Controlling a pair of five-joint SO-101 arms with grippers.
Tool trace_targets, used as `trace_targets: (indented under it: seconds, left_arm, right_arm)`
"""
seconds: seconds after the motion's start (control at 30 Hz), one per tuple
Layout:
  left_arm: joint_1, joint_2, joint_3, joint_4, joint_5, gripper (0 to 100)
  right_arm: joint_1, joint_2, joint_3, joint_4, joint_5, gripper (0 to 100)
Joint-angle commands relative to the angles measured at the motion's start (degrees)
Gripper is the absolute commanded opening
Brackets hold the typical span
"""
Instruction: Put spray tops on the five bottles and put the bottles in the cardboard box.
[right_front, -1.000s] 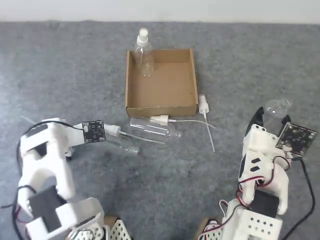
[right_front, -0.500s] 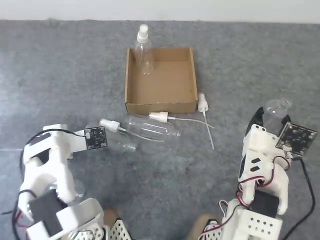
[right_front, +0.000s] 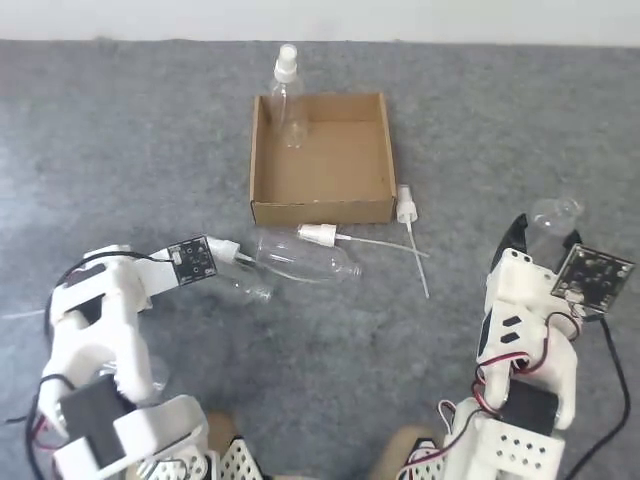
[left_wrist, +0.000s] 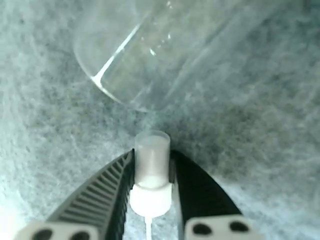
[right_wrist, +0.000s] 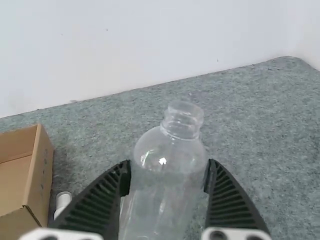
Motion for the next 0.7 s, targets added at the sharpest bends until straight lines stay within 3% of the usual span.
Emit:
trace_targets:
  seconds: [0.0, 0.27, 0.67]
  left_arm:
    - [1.1, -5.5, -1.0, 8.1, 1.1, 4]
    - [3.9, -22.6, -0.7, 24.4, 4.1, 1]
    - [3.9, -33.8, -1.5, 35.6, 5.2, 1]
  right_arm:
    - [-0.5, -0.8, -0.9, -1.6, 1.0, 10.3]
    - [-0.6, -0.7, -0.9, -1.6, 1.0, 10.3]
    - [-0.6, -0.7, -0.9, -1.6, 1.0, 10.3]
